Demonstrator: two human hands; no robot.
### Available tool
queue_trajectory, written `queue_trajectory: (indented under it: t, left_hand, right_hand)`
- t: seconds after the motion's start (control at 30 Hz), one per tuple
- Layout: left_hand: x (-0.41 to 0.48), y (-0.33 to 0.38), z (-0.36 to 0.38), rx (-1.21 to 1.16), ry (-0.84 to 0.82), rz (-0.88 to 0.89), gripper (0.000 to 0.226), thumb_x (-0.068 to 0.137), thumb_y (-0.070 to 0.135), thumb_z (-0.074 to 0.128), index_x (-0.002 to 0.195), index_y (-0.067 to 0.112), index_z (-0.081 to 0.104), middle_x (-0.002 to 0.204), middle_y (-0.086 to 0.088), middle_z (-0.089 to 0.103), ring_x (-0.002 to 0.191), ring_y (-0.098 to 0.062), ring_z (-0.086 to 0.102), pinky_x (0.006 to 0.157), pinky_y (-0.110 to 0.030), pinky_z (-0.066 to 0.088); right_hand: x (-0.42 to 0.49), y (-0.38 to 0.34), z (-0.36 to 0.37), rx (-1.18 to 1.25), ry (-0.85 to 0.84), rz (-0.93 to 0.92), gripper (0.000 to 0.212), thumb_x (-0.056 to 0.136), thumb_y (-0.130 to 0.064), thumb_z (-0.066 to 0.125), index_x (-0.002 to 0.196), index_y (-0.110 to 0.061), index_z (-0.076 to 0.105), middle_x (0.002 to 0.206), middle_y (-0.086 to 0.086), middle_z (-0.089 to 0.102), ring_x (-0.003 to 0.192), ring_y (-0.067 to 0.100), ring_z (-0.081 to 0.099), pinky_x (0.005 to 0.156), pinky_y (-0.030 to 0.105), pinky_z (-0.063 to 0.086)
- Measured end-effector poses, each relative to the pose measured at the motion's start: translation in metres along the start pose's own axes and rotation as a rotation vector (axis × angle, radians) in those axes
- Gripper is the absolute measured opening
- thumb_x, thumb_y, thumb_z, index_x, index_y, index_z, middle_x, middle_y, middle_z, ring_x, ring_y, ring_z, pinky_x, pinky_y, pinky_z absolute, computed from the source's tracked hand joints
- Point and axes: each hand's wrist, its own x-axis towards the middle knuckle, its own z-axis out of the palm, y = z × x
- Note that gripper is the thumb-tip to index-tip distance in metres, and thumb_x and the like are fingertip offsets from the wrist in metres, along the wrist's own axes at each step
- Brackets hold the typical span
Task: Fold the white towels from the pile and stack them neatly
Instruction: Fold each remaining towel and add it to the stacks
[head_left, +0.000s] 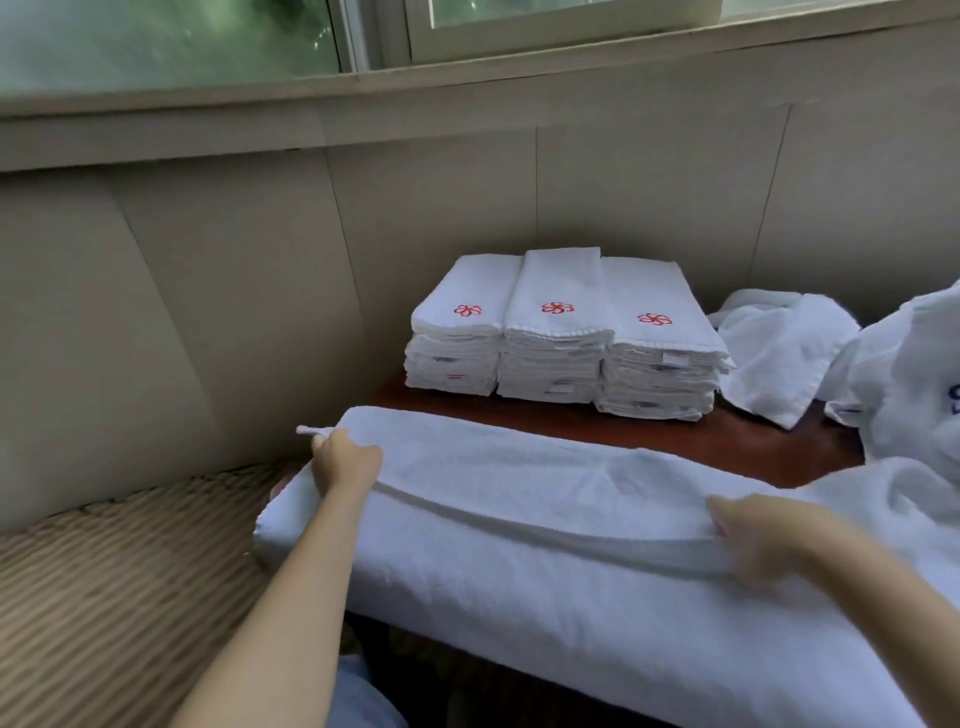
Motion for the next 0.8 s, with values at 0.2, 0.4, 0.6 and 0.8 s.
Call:
queue_trajectory:
  t: [0.2,0.4,0.6,0.8]
  left_hand:
    - [-0.014,0.004,-0.006,0.029,0.004,-0.06,0.068,0.083,0.009,0.055,0.146,0.015,0.028,0.156,-0.013,-0.004,0.131,-0.038,0.032,0.098,-0.04,0.039]
    - [-0.033,0.033,0.011,0.174,-0.185,-0.083,0.067,0.087,0.017,0.051,0.147,0.011,0.021,0.156,-0.016,-0.013,0.129,-0.043,0.036,0.106,-0.042,0.035]
    - [-0.074,0.064,0.05,0.132,-0.315,0.048,0.067,0.088,0.024,0.054,0.148,0.022,0.025,0.157,-0.008,-0.009,0.138,-0.039,0.018,0.109,-0.041,0.03]
    - [-0.112,0.086,0.068,0.495,-0.028,0.557,0.071,0.085,0.023,0.056,0.148,0.028,0.023,0.159,-0.012,-0.014,0.14,-0.046,-0.018,0.112,-0.061,-0.005]
  right_hand:
    - [-0.003,0.008,0.002,-0.045,0.13,0.126,0.014,0.082,-0.02,0.046,0.074,-0.022,0.035,0.118,0.001,0.057,0.108,0.02,0.059,0.077,0.026,0.047]
    - [-0.012,0.021,0.005,0.039,0.308,0.181,0.017,0.088,-0.017,0.046,0.083,-0.017,0.029,0.09,-0.001,0.047,0.106,0.025,0.056,0.069,0.029,0.038]
    - [-0.022,0.052,0.018,-0.004,0.243,0.254,0.04,0.086,-0.047,0.05,0.119,-0.024,0.043,0.128,0.003,0.047,0.119,0.025,0.047,0.09,0.033,0.04]
    - [-0.037,0.087,0.017,0.025,0.231,0.386,0.044,0.084,-0.023,0.049,0.128,-0.024,0.047,0.127,0.006,0.046,0.119,0.027,0.046,0.093,0.033,0.038]
